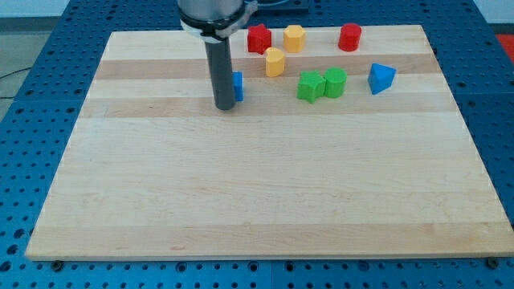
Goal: Separate the green blocks from each other
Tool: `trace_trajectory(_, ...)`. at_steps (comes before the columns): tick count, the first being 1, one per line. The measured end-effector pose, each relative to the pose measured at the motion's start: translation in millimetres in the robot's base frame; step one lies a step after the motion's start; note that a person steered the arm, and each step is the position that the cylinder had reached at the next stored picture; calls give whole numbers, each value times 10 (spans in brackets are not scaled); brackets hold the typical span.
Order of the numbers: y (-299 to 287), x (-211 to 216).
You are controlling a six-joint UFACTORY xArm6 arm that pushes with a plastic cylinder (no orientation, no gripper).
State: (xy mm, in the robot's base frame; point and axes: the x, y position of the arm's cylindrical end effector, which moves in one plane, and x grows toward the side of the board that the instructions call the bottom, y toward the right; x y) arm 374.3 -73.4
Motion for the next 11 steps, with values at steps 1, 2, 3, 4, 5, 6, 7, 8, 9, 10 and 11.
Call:
trace_trajectory(1, 171, -252)
trace_trajectory(2, 254, -6)
trace_trajectory(3, 920, 622)
trace_trajectory(4, 1689, 570)
trace_trajectory(5, 1880, 329)
trace_trajectory(6, 1875, 100)
trace_trajectory(7, 1875, -134)
trace_trajectory(8, 1865, -246)
trace_trajectory(9, 1894, -107)
trace_trajectory(10, 1752, -85)
trace_trajectory(11, 1340, -180)
